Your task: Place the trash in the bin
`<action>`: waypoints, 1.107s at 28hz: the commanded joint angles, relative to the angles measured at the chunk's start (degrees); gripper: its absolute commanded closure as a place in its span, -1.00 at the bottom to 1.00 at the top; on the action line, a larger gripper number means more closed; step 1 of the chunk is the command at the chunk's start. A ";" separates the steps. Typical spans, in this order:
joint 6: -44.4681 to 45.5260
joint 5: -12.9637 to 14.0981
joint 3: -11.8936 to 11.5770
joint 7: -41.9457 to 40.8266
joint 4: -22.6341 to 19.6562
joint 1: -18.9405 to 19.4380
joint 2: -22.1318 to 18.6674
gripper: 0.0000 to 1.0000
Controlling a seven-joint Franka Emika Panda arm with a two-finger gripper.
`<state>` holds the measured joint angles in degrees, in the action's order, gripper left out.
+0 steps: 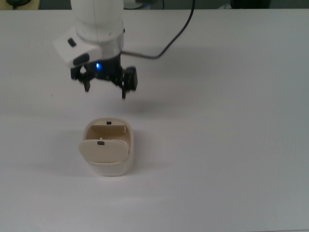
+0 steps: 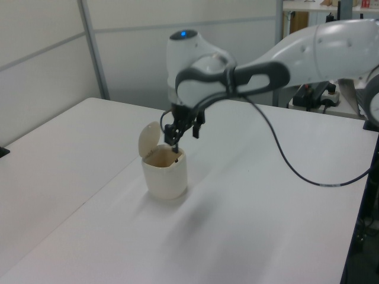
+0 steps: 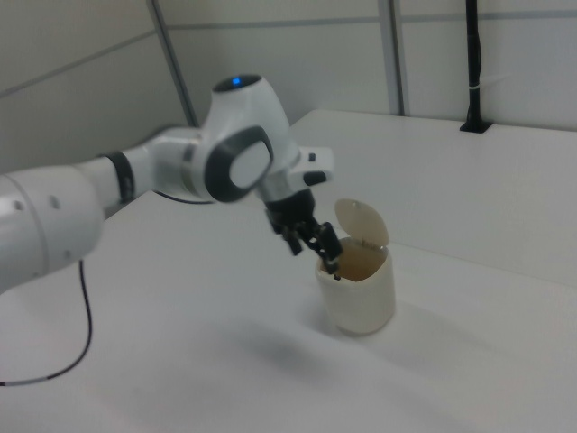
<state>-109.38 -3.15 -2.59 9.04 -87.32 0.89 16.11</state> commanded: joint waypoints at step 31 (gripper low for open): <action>19.90 1.21 -2.42 -13.70 -1.28 -2.38 -11.19 -1.00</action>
<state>-87.89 -2.38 -4.90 -3.19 -87.79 -0.70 4.94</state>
